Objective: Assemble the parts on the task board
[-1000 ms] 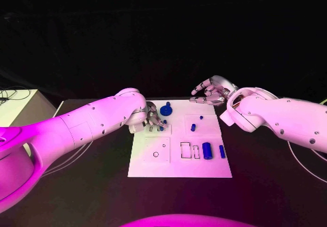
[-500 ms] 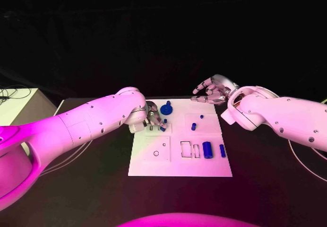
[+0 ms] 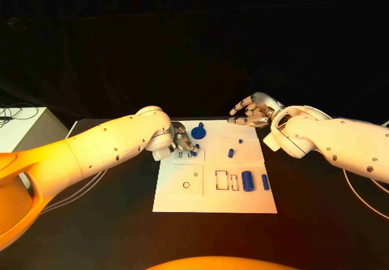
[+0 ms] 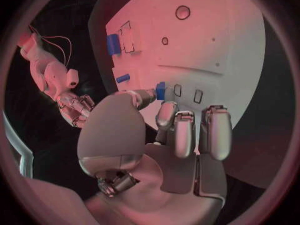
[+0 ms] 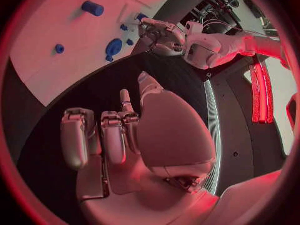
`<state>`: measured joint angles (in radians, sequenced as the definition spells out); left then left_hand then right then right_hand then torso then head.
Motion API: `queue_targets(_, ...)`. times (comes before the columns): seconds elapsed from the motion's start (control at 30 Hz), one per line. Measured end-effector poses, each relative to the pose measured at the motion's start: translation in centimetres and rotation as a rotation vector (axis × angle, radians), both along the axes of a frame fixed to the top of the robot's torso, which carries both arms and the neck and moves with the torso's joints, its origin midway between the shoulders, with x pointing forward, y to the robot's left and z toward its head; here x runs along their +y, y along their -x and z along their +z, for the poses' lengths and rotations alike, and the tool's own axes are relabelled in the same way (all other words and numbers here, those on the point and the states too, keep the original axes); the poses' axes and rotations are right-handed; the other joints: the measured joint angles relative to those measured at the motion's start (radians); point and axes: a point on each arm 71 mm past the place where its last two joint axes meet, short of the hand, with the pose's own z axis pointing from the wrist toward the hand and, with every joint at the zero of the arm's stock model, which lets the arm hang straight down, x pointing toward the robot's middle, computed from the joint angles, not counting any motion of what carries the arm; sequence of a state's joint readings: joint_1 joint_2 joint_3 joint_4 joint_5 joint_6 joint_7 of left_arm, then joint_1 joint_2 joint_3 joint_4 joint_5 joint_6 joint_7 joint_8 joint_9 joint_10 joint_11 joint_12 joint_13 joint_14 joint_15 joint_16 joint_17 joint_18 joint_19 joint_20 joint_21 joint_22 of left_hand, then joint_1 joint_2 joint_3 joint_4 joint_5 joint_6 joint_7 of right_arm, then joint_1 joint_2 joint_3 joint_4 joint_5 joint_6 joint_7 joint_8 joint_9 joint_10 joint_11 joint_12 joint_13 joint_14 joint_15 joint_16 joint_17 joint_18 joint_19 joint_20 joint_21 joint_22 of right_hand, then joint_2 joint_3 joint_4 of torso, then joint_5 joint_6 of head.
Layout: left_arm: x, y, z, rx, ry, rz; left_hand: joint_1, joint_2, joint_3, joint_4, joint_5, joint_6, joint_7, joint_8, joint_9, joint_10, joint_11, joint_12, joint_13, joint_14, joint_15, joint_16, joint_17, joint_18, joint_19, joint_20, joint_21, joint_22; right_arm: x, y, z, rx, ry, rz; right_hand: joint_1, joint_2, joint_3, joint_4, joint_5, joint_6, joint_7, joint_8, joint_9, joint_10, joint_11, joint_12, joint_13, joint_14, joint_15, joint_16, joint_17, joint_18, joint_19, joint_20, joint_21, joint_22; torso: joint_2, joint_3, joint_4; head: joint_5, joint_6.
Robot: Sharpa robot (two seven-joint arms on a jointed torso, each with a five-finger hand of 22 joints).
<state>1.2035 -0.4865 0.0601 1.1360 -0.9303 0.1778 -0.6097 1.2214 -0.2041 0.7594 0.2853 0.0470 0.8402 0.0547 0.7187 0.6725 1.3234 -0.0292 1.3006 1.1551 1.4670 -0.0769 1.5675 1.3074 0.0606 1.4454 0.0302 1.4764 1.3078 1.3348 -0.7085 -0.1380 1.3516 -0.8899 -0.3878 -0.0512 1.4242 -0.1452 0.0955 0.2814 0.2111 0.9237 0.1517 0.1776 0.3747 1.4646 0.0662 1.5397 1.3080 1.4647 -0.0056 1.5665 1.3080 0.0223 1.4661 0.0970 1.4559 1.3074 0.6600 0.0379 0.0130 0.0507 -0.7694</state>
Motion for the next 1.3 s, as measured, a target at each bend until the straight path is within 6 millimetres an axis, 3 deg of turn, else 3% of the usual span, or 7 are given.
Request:
queue_targets(0.03,0.12,0.00,0.04,-0.004,0.002,0.005,-0.006,-0.004,0.000,0.000,0.003,0.000,0.000,0.004,0.000,0.005,-0.001,0.001,0.002,0.000,0.000,0.000,0.000,0.000,0.000,0.000,0.000,0.000,-0.01,0.01,-0.02,0.001,0.000,0.000,0.000,0.000,0.000,0.000,0.000,0.000,0.000,0.000,0.000,0.000,0.000,0.000,0.000,0.000,0.000,0.000,0.000,0.000,0.000,0.000,0.000,0.000,0.000,0.0001,0.0000,0.000,0.000)
queue_targets(0.07,0.20,0.00,0.06,-0.007,0.003,0.009,-0.011,-0.009,0.003,0.003,0.008,0.000,0.000,0.046,0.000,0.008,-0.001,0.004,0.004,0.000,0.000,0.000,0.000,0.000,0.000,0.000,0.000,0.000,-0.02,0.01,-0.03,0.001,0.001,0.000,0.000,0.000,0.000,0.000,0.000,0.000,0.000,0.000,0.000,0.000,0.000,0.000,0.000,0.000,0.000,0.000,0.000,0.000,0.000,0.000,0.000,0.000,0.000,0.0001,0.0000,0.000,0.000)
queue_targets(0.2,0.46,0.03,0.18,-0.019,0.008,0.022,-0.033,-0.020,0.009,0.009,0.047,0.000,0.000,0.082,0.000,0.016,-0.004,0.004,0.007,0.000,0.000,0.000,0.000,0.000,0.004,-0.003,0.000,0.000,-0.06,0.04,-0.06,0.002,0.001,0.000,0.000,0.000,0.000,0.000,0.000,0.000,0.000,0.000,0.000,0.000,0.000,0.000,0.000,0.000,0.000,0.000,0.000,0.000,0.000,0.000,0.000,0.000,0.000,0.0000,0.0000,0.001,0.000)
queue_targets(0.5,0.67,0.01,0.32,-0.049,0.004,0.040,-0.043,-0.020,0.011,0.008,0.074,0.000,0.000,0.087,0.008,0.021,-0.007,0.009,0.012,-0.004,-0.004,0.000,0.000,0.000,0.004,-0.003,0.000,0.000,-0.12,0.09,-0.21,0.006,0.002,0.000,0.000,0.000,0.000,0.000,0.000,0.000,0.000,0.000,0.000,0.000,0.000,0.000,0.000,0.000,0.000,0.000,0.000,0.000,0.000,0.000,0.000,0.000,0.002,0.0006,-0.0004,0.004,-0.004)
queue_targets(0.57,0.64,0.00,0.29,-0.055,-0.002,0.040,-0.047,-0.024,0.011,0.008,0.076,0.000,0.000,0.087,0.203,0.021,-0.006,0.009,0.012,-0.004,-0.004,0.000,0.000,0.000,0.005,-0.005,0.000,0.000,-0.09,0.11,-0.23,0.007,0.002,0.001,0.000,0.000,0.000,0.000,0.000,0.000,0.000,0.000,0.000,0.000,0.000,0.000,0.000,0.000,0.000,0.000,0.000,0.000,0.000,0.000,0.000,0.000,0.002,0.0013,-0.0007,0.006,-0.005)
queue_targets(0.67,0.64,0.00,0.22,-0.064,-0.012,0.040,-0.047,-0.024,0.011,0.008,0.076,0.000,0.000,0.089,0.290,0.021,-0.007,0.009,0.012,-0.004,-0.004,0.000,0.000,0.000,0.007,-0.007,0.000,0.000,-0.04,0.12,-0.25,0.007,0.002,0.003,0.000,0.000,0.000,0.000,0.000,0.000,0.000,0.000,0.000,0.000,0.000,0.000,0.000,0.000,0.000,0.000,0.000,0.000,0.000,0.000,0.000,0.001,0.002,0.0012,-0.0017,0.007,-0.007)
queue_targets(1.3,0.54,0.53,-0.63,-0.097,-0.070,0.015,-0.055,-0.032,0.011,0.008,0.085,0.010,-0.006,0.092,0.295,0.024,-0.010,0.015,0.016,0.000,-0.007,0.000,0.000,0.000,0.007,-0.007,0.004,0.000,0.05,0.17,-0.27,0.006,0.004,0.006,-0.004,-0.004,0.000,0.000,0.000,0.000,0.000,0.000,0.002,0.000,0.000,0.000,0.000,0.000,0.000,0.000,0.000,0.000,0.000,0.000,-0.006,0.000,0.002,0.0013,-0.0016,0.008,-0.015)
